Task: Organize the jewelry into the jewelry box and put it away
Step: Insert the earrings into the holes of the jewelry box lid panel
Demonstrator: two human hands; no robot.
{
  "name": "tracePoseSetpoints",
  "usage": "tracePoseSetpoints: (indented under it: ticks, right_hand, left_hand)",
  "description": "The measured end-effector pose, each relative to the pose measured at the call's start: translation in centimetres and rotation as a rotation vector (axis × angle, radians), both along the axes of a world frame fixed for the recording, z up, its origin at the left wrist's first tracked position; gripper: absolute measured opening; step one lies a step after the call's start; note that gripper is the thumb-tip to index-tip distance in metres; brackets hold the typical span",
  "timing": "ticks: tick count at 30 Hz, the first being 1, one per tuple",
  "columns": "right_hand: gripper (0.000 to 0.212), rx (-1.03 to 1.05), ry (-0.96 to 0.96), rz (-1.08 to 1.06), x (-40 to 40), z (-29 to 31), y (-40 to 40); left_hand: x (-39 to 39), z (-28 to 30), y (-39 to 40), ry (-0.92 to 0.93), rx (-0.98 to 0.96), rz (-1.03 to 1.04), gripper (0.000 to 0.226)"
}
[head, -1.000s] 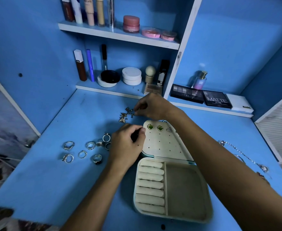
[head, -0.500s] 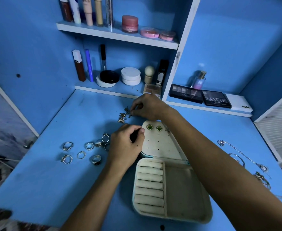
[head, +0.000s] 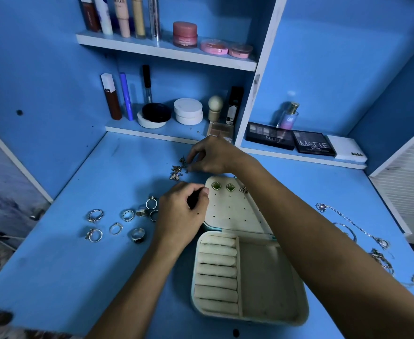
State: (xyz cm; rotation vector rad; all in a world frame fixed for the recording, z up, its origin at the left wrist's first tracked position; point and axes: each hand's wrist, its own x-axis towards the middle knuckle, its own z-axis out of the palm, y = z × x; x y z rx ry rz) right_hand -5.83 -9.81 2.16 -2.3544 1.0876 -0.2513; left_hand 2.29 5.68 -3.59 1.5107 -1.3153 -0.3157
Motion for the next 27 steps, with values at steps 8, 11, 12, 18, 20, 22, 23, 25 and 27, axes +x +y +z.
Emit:
tracePoseSetpoints:
  ticks: [8,11,12,18,20,22,23,25,27]
  right_hand:
    - [0.003,-0.011,-0.035,0.01,0.0,-0.4,0.0]
    - [0.003,0.005,-0.038,-0.006,-0.4,-0.2,0.0]
    - [0.003,0.009,-0.037,-0.013,-0.6,-0.1,0.0]
    - [0.006,0.018,-0.127,-0.103,-2.3,0.3,0.3]
    - [0.011,0.048,-0.179,-0.152,-3.0,0.3,0.5]
    - [0.015,0.109,-0.263,-0.207,-3.8,0.2,0.8]
    - [0.015,0.133,-0.302,-0.238,-4.3,0.3,0.9]
    - [0.015,0.152,-0.361,-0.281,-5.4,0.4,1.3]
    - [0.015,0.16,-0.406,-0.308,-6.5,0.5,1.7]
  left_hand:
    - [0.0,0.1,0.1,-0.001,-0.006,0.011,0.018]
    - [0.0,0.1,0.1,0.0,0.001,0.009,0.019]
    - [0.1,0.1,0.1,0.0,0.002,0.009,0.017]
    - [0.1,0.0,0.1,-0.003,0.004,0.004,0.015]
    - [0.1,0.1,0.1,0.006,0.007,0.002,0.018]
    - [0.1,0.0,0.1,0.002,0.012,0.002,0.015]
    - [0.1,0.0,0.1,-0.004,0.014,0.001,0.012]
    - [0.1,0.0,0.2,-0.014,0.019,0.002,0.01]
    - [0.2,0.0,0.2,-0.01,0.027,0.002,0.011]
